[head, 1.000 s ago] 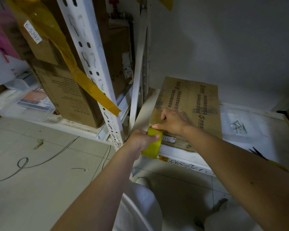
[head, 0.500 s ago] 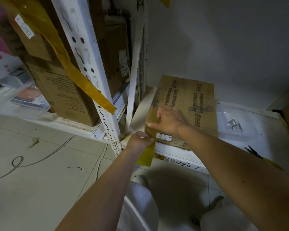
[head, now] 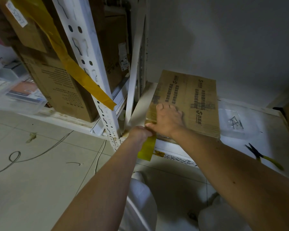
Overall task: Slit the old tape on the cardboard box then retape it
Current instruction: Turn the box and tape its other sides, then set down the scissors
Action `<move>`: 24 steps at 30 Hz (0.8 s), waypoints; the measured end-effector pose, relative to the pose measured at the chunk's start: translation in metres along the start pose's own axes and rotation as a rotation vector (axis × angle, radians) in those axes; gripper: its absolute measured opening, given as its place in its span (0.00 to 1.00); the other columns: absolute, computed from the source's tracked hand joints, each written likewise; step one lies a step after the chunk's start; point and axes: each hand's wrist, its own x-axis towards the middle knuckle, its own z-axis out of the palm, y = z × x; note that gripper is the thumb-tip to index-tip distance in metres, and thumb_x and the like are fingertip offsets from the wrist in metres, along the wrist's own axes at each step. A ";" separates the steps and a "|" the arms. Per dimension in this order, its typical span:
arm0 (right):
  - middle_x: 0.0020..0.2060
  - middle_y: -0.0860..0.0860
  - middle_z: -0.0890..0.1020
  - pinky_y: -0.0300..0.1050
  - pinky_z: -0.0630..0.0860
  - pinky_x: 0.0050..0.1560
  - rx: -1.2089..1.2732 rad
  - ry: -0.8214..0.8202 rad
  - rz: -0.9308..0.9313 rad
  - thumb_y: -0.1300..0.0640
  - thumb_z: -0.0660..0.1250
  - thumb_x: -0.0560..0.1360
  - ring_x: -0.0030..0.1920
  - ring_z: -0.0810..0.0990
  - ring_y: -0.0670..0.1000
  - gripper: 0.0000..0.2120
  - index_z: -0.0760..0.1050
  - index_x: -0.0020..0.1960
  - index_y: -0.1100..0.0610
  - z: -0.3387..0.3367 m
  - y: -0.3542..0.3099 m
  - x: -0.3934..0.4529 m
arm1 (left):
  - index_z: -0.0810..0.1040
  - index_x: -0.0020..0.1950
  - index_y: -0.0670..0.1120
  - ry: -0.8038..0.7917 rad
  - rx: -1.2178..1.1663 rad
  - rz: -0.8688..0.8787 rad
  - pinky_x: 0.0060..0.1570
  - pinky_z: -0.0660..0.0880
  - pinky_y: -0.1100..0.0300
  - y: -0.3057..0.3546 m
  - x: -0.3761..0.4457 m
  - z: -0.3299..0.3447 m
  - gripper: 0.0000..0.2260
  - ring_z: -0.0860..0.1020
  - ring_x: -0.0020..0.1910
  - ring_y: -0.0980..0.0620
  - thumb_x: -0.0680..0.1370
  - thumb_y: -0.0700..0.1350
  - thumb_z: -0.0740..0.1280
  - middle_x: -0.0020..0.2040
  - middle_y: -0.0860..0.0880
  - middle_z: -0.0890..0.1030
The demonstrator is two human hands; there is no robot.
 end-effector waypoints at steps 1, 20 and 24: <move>0.62 0.53 0.70 0.57 0.67 0.60 -0.003 0.003 -0.006 0.33 0.68 0.66 0.63 0.68 0.56 0.36 0.65 0.64 0.54 0.001 0.000 -0.001 | 0.76 0.58 0.39 -0.001 -0.011 0.001 0.62 0.74 0.47 0.000 0.001 0.001 0.13 0.78 0.54 0.43 0.75 0.40 0.70 0.50 0.41 0.78; 0.41 0.48 0.77 0.42 0.69 0.42 0.442 0.179 0.174 0.60 0.59 0.79 0.42 0.76 0.50 0.05 0.72 0.46 0.55 -0.039 0.121 -0.061 | 0.75 0.64 0.38 0.057 -0.057 -0.010 0.53 0.75 0.55 -0.002 0.011 0.010 0.20 0.77 0.58 0.43 0.74 0.42 0.72 0.63 0.39 0.77; 0.42 0.54 0.79 0.48 0.75 0.47 0.387 0.213 0.382 0.63 0.56 0.78 0.44 0.77 0.55 0.07 0.72 0.46 0.58 -0.030 0.153 -0.077 | 0.75 0.64 0.39 0.073 -0.060 -0.055 0.56 0.75 0.49 -0.009 0.033 0.010 0.26 0.78 0.57 0.40 0.69 0.45 0.76 0.59 0.41 0.79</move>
